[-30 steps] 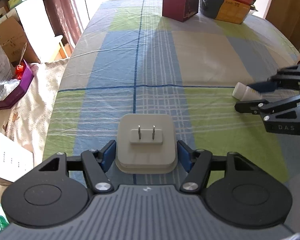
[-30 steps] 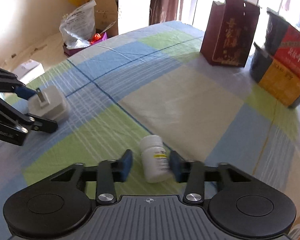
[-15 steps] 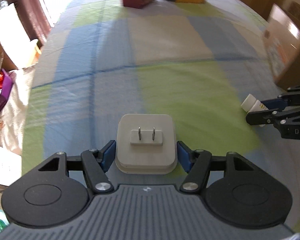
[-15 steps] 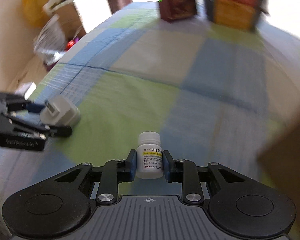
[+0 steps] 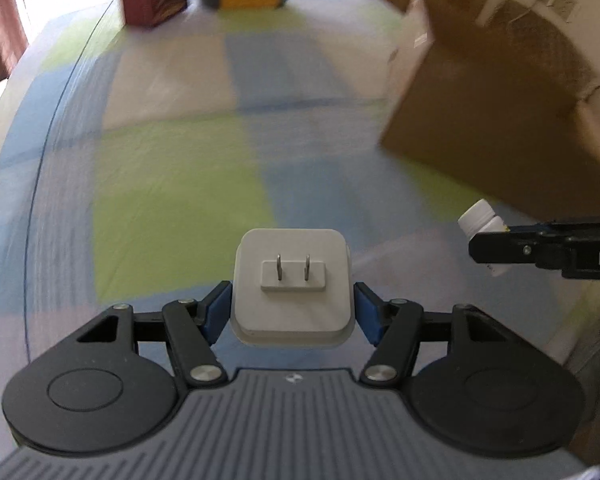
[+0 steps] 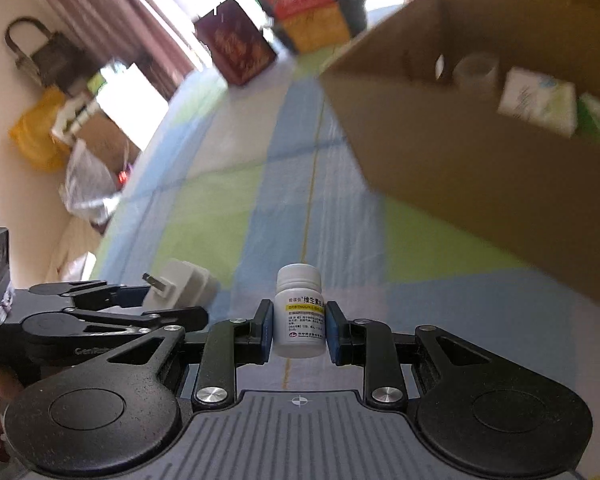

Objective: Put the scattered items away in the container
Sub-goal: 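Carry the plug adapter with the left tool while the right tool carries the pill bottle to the box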

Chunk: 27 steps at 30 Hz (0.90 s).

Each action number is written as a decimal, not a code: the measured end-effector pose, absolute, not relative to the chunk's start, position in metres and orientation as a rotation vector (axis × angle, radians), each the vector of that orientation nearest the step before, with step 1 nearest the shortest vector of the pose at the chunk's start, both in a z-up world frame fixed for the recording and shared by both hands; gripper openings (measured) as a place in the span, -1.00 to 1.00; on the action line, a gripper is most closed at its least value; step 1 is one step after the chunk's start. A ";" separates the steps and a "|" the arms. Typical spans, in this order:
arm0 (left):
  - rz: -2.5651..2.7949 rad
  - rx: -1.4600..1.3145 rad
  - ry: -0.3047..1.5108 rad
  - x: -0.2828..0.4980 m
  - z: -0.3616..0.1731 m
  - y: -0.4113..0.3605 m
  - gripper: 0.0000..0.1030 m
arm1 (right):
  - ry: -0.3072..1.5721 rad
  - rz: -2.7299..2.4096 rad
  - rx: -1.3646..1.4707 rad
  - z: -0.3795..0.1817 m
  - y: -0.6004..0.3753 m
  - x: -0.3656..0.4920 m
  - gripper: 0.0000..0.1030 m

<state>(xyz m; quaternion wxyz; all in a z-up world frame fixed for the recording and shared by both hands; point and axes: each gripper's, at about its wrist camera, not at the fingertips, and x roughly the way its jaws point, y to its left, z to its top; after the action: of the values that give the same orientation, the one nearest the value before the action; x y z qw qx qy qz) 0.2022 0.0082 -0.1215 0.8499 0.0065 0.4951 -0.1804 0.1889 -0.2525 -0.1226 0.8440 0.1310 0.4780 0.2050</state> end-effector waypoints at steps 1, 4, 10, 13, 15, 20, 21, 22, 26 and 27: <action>-0.394 0.020 1.023 0.203 -0.113 0.001 0.16 | 0.986 0.426 0.280 -0.115 -0.259 0.186 -0.43; -0.446 0.056 0.949 0.206 -0.083 -0.025 0.16 | 0.915 0.401 0.297 -0.092 -0.278 0.178 -0.43; -0.561 0.115 0.823 0.226 -0.031 -0.082 0.16 | 0.794 0.313 0.332 -0.049 -0.326 0.174 -0.43; -0.608 0.133 0.790 0.244 -0.013 -0.113 0.16 | 0.762 0.251 0.335 -0.034 -0.351 0.182 -0.43; -0.629 0.150 0.779 0.255 -0.007 -0.133 0.16 | 0.766 0.207 0.337 -0.030 -0.370 0.190 -0.43; -0.667 0.172 0.808 0.285 -0.007 -0.184 0.16 | 0.800 0.119 0.400 -0.036 -0.410 0.210 -0.43; -0.669 0.177 0.819 0.291 -0.009 -0.193 0.16 | 0.810 0.111 0.419 -0.038 -0.416 0.214 -0.43; -0.666 0.187 0.832 0.298 -0.012 -0.202 0.16 | 0.820 0.102 0.437 -0.041 -0.422 0.217 -0.43; -0.650 0.206 0.902 0.319 -0.031 -0.226 0.16 | 0.863 0.072 0.469 -0.059 -0.431 0.227 -0.43; -0.646 0.209 0.919 0.323 -0.037 -0.231 0.16 | 0.876 0.062 0.474 -0.064 -0.431 0.229 -0.43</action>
<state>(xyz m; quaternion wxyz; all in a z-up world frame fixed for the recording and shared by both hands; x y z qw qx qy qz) 0.3230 -0.2313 -0.0371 0.8413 0.0988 0.4348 -0.3056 0.2291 -0.4314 -0.0640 0.8781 0.2274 0.4199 0.0298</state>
